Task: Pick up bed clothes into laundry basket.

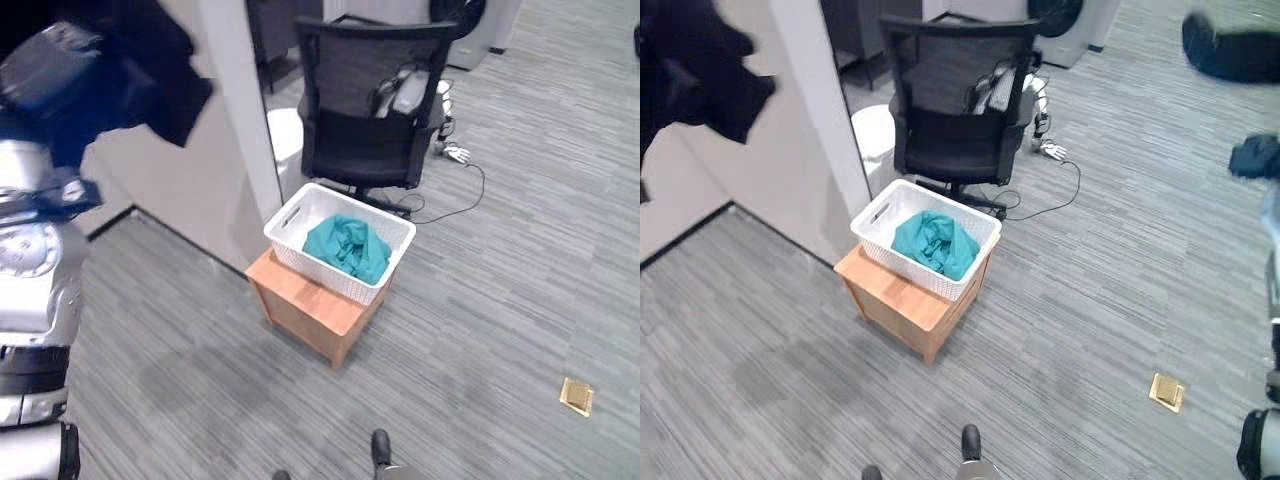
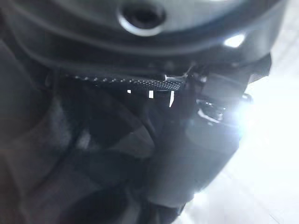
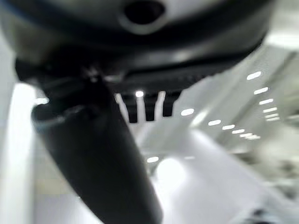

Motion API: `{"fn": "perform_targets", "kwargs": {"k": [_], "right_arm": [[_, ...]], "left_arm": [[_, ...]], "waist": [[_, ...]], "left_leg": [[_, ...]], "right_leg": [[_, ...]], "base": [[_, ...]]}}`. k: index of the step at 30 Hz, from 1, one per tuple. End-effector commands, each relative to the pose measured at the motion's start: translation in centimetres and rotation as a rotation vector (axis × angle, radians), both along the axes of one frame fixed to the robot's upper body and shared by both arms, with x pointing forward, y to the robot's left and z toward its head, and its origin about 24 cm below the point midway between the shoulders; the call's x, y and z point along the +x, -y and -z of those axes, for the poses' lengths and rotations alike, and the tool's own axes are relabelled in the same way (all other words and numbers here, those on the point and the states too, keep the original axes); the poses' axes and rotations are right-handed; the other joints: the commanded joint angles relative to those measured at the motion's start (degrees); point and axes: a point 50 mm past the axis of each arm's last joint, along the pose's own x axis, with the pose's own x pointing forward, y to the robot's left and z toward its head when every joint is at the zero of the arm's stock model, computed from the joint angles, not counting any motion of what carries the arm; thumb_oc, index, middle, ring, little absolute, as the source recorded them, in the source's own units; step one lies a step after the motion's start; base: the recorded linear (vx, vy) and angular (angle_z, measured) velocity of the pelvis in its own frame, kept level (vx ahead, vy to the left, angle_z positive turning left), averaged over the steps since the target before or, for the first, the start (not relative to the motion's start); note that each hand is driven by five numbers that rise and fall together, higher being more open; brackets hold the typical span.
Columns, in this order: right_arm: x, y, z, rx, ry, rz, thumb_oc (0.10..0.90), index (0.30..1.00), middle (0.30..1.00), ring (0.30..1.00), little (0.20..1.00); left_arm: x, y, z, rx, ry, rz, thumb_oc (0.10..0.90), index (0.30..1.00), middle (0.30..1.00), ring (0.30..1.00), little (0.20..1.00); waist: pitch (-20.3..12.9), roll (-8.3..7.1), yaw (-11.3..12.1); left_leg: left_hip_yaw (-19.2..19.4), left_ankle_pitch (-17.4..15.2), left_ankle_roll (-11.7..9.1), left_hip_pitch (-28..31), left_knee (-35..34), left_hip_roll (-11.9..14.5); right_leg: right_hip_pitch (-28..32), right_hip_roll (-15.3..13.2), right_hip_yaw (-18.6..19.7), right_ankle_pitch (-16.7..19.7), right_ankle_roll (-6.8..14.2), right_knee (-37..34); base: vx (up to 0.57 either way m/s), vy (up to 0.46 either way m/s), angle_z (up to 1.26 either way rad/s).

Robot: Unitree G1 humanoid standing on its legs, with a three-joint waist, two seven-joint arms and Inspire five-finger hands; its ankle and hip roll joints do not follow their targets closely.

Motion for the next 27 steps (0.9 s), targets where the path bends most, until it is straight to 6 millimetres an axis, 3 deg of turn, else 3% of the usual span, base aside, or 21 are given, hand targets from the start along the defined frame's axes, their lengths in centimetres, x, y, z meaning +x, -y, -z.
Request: {"fn": "perform_targets", "kwargs": {"k": [1, 6, 7, 9, 12, 15, 16, 18, 19, 20, 21, 22, 23, 24, 25, 26, 27], "right_arm": [[-1.0, 0.3, -2.4, -0.042, 0.091, 0.044, 0.800, 0.900, 0.900, 0.900, 0.900], [-1.8, 4.0, 0.0, 0.089, 0.054, 0.145, 0.800, 0.900, 0.900, 0.900, 0.900], [-2.0, 4.9, 0.9, 0.118, 0.035, 0.176, 0.800, 0.900, 0.900, 0.900, 0.900], [-2.2, 5.2, 1.2, 0.134, 0.034, 0.186, 0.800, 0.900, 0.900, 0.900, 0.900], [-2.8, 6.3, 3.3, 0.170, -0.022, 0.222, 0.800, 0.900, 0.900, 0.900, 0.900], [-3.2, 7.1, 4.9, 0.202, -0.060, 0.247, 0.800, 0.900, 0.900, 0.900, 0.900], [-3.8, 7.7, 6.7, 0.237, -0.103, 0.269, 0.800, 0.900, 0.900, 0.900, 0.900], [-4.0, 7.9, 7.6, 0.260, -0.121, 0.272, 0.800, 0.900, 0.900, 0.900, 0.900], [-4.6, 7.9, 9.8, 0.307, -0.163, 0.270, 0.800, 0.900, 0.900, 0.900, 0.900], [-4.6, 7.9, 9.9, 0.309, -0.163, 0.271, 0.800, 0.900, 0.900, 0.900, 0.900], [-5.1, 8.1, 11.2, 0.341, -0.186, 0.277, 0.800, 0.900, 0.900, 0.900, 0.900], [-5.7, 8.1, 13.8, 0.410, -0.237, 0.277, 0.800, 0.900, 0.900, 0.900, 0.900], [-5.7, 8.1, 14.0, 0.418, -0.236, 0.277, 0.800, 0.900, 0.900, 0.900, 0.900], [-5.9, 7.8, 15.6, 0.463, -0.266, 0.270, 0.800, 0.900, 0.900, 0.900, 0.900], [-7.2, 7.5, 18.9, 0.554, -0.324, 0.279, 0.800, 0.900, 0.900, 0.900, 0.900], [-7.6, 7.1, 20.2, 0.589, -0.351, 0.275, 0.800, 0.900, 0.900, 0.900, 0.900], [-7.7, 7.1, 20.3, 0.594, -0.351, 0.273, 0.800, 0.900, 0.900, 0.900, 0.900]], "left_arm": [[-0.5, 2.7, -4.9, 0.186, 0.101, 0.102, 0.400, 0.300, 0.300, 0.300, 0.300], [-1.2, 6.7, -10.3, 0.296, 0.234, 0.166, 0.400, 0.300, 0.300, 0.300, 0.300], [-1.5, 7.2, -12.1, 0.308, 0.274, 0.155, 0.400, 0.300, 0.300, 0.300, 0.300], [-1.5, 7.5, -12.9, 0.305, 0.285, 0.156, 0.400, 0.300, 0.300, 0.300, 0.300], [-0.5, 6.1, -14.8, 0.275, 0.255, 0.040, 0.400, 0.300, 0.300, 0.300, 0.300], [0.4, 4.8, -15.2, 0.263, 0.208, -0.049, 0.400, 0.300, 0.300, 0.300, 0.300], [1.1, 3.3, -15.5, 0.277, 0.161, -0.156, 0.400, 0.300, 0.300, 0.300, 0.300], [1.3, 3.0, -15.7, 0.308, 0.139, -0.211, 0.400, 0.300, 0.300, 0.300, 0.300], [1.5, 2.2, -15.8, 0.350, 0.115, -0.304, 0.400, 0.300, 0.300, 0.300, 0.300], [1.6, 2.3, -15.9, 0.352, 0.116, -0.303, 0.400, 0.300, 0.300, 0.300, 0.300], [1.8, 1.8, -15.8, 0.418, 0.090, -0.390, 0.400, 0.300, 0.300, 0.300, 0.300], [2.4, 1.4, -16.0, 0.513, 0.045, -0.532, 0.400, 0.300, 0.300, 0.300, 0.300], [2.3, 1.6, -16.3, 0.520, 0.049, -0.532, 0.400, 0.300, 0.300, 0.300, 0.300], [2.6, 1.7, -16.1, 0.533, 0.036, -0.542, 0.400, 0.300, 0.300, 0.300, 0.300], [2.9, 2.7, -16.2, 0.632, 0.030, -0.588, 0.400, 0.300, 0.300, 0.300, 0.300], [2.9, 3.1, -16.4, 0.675, 0.037, -0.613, 0.400, 0.300, 0.300, 0.300, 0.300], [2.9, 3.2, -16.5, 0.679, 0.040, -0.614, 0.400, 0.300, 0.300, 0.300, 0.300]], "waist": [[-6.2, -0.44, -1.6], [-6.8, 0.34, -3.2], [-7.1, 1.08, -4.2], [-7.1, 1.01, -4.4], [-7.0, 1.78, -6.1], [-6.6, 1.95, -6.8], [-6.3, 2.26, -7.4], [-6.1, 2.20, -7.6], [-5.6, 2.28, -8.3], [-5.6, 2.16, -8.2], [-5.4, 2.33, -8.6], [-4.9, 2.81, -9.2], [-4.9, 2.39, -9.1], [-4.5, 2.58, -9.5], [-4.1, 2.62, -10.2], [-3.9, 2.76, -10.4], [-4.1, 2.50, -10.3]], "left_leg": [[-0.6, -1.8, -1.5, 1.7, 0.0, -0.2], [-0.1, -1.5, -1.6, 2.1, 0.0, -0.4], [0.4, -1.4, -1.7, 2.4, 0.0, -0.4], [0.5, -1.4, -1.7, 2.4, 0.0, -0.4], [1.5, -1.4, -1.9, 2.7, 0.0, -0.4], [2.1, -1.5, -1.9, 2.8, 0.0, -0.4], [2.7, -1.5, -2.0, 2.9, 0.0, -0.5], [3.0, -1.5, -2.0, 2.8, 0.0, -0.5], [3.5, -1.5, -1.9, 2.7, 0.0, -0.5], [3.5, -1.5, -1.9, 2.7, 0.0, -0.5], [3.7, -1.5, -1.9, 2.6, 0.0, -0.6], [3.8, -1.7, -1.9, 2.5, 0.0, -0.6], [3.9, -1.3, -1.9, 2.1, 0.0, -0.6], [4.0, -1.2, -1.9, 1.9, 0.0, -0.6], [3.8, -1.5, -1.9, 1.6, 0.0, -0.7], [3.8, -1.5, -1.9, 1.4, 0.0, -0.7], [3.9, -1.1, -1.9, 1.0, 0.0, -0.7]], "right_leg": [[5.1, -0.9, -0.7, -8.2, 5.3, 2.5], [5.0, -1.0, 0.0, -7.7, 5.7, 2.4], [5.1, -1.2, 0.3, -7.6, 5.9, 2.4], [5.0, -1.1, 0.4, -7.6, 5.9, 2.5], [4.9, -1.1, 1.0, -7.5, 6.1, 2.5], [4.8, -1.0, 1.3, -7.2, 6.2, 2.2], [4.6, -0.9, 1.8, -6.9, 6.3, 2.0], [4.5, -0.8, 2.0, -6.8, 6.3, 1.9], [4.1, -0.7, 2.4, -6.6, 6.4, 1.8], [4.1, -0.7, 2.4, -6.6, 6.4, 1.8], [4.0, -0.7, 2.4, -6.6, 6.5, 1.8], [4.0, -0.7, 2.4, -6.6, 6.7, 1.7], [3.6, -0.7, 2.4, -6.3, 6.6, 1.7], [3.4, -0.7, 2.5, -6.2, 6.6, 1.7], [3.2, -0.8, 2.5, -6.2, 6.9, 1.6], [3.1, -0.8, 2.5, -6.1, 6.9, 1.6], [2.7, -0.8, 2.5, -5.8, 6.8, 1.6]], "base": [[-0.02, 0.013, -0.21], [0.00, -0.003, -0.13], [0.02, -0.006, -0.09], [0.01, -0.002, -0.11], [0.02, 0.003, -0.18], [0.02, 0.007, -0.14], [0.01, 0.003, -0.14], [0.01, 0.004, -0.13], [0.01, 0.006, -0.19], [0.01, 0.013, -0.16], [0.02, 0.026, -0.05], [0.00, 0.000, 0.00], [-0.01, 0.015, 0.05], [0.00, 0.000, 0.00], [0.00, 0.000, 0.00], [0.00, 0.006, 0.04], [0.00, 0.008, 0.11]]}}
